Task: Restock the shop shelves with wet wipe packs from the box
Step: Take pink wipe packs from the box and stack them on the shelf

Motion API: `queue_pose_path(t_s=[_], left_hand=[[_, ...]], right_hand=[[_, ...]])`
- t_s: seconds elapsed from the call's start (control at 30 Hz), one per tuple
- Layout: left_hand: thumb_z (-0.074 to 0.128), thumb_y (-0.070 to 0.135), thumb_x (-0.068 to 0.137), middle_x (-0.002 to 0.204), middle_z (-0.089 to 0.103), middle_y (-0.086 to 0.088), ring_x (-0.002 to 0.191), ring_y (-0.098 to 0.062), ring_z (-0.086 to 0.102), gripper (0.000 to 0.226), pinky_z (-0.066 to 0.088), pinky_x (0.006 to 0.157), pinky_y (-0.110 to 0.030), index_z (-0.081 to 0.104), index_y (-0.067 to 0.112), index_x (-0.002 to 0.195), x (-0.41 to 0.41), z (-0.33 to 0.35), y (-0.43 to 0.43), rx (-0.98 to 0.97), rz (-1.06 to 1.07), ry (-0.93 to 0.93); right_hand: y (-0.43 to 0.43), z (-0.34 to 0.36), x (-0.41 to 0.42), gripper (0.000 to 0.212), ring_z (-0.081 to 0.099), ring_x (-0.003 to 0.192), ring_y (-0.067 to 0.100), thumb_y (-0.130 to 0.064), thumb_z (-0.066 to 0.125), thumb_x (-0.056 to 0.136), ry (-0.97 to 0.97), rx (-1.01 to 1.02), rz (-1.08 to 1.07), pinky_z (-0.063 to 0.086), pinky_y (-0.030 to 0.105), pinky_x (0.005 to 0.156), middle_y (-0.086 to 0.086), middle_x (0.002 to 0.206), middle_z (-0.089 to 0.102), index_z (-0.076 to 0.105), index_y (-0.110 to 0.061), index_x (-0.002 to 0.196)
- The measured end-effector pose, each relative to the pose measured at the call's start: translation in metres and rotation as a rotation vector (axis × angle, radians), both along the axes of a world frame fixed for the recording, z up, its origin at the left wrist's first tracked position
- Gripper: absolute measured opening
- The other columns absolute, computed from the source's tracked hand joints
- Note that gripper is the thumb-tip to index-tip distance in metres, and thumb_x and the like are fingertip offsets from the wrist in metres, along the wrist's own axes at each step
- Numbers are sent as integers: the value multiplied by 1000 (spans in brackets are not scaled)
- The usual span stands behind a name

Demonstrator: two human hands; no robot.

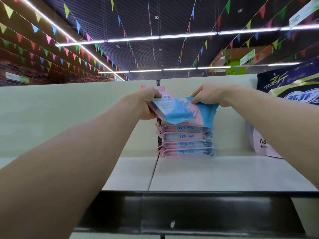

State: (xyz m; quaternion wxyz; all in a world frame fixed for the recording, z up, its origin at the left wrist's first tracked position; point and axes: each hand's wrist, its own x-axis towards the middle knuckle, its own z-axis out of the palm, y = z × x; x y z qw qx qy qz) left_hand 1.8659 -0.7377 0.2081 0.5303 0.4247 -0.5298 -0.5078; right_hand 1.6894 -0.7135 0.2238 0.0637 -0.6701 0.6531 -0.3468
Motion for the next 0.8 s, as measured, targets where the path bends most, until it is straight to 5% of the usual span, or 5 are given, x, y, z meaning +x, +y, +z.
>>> queue_pose_path(t_s=[0.17, 0.27, 0.43, 0.63, 0.8], left_hand=[[54, 9, 96, 94, 68, -15, 78, -27, 69, 17, 56, 68, -41, 52, -1, 109, -5, 2, -19, 16, 6, 27], [53, 7, 96, 105, 68, -15, 88, -30, 69, 19, 55, 73, -45, 51, 0, 113, -5, -3, -30, 21, 1, 75], [47, 6, 99, 92, 64, -13, 75, -28, 64, 19, 49, 61, -51, 47, 3, 118, -3, -10, -34, 1, -21, 61], [48, 7, 99, 96, 64, -13, 78, -28, 65, 24, 49, 57, -49, 47, 3, 123, -5, -11, -30, 4, -23, 82], [51, 8, 98, 92, 65, -11, 78, -25, 66, 20, 56, 77, -46, 51, 2, 118, -8, -6, -26, 0, 4, 176]], right_hand=[[-25, -1, -5, 19, 62, 86, 22, -12, 52, 95, 45, 46, 40, 54, 32, 73, 1, 90, 65, 68, -21, 100], [-38, -4, 0, 22, 58, 93, 21, -15, 53, 95, 120, 20, 50, 50, 31, 78, 1, 102, 64, 70, -21, 107], [-45, -13, 4, 33, 51, 94, 16, -8, 43, 95, 355, -61, 25, 37, 23, 77, 2, 119, 64, 69, -16, 113], [-20, 0, -2, 28, 53, 110, 17, -15, 53, 91, 378, 78, 100, 47, 31, 90, -5, 118, 61, 65, -27, 114], [3, 0, -13, 38, 48, 114, 11, -21, 66, 85, 318, 212, 172, 43, 37, 100, -13, 120, 57, 59, -31, 122]])
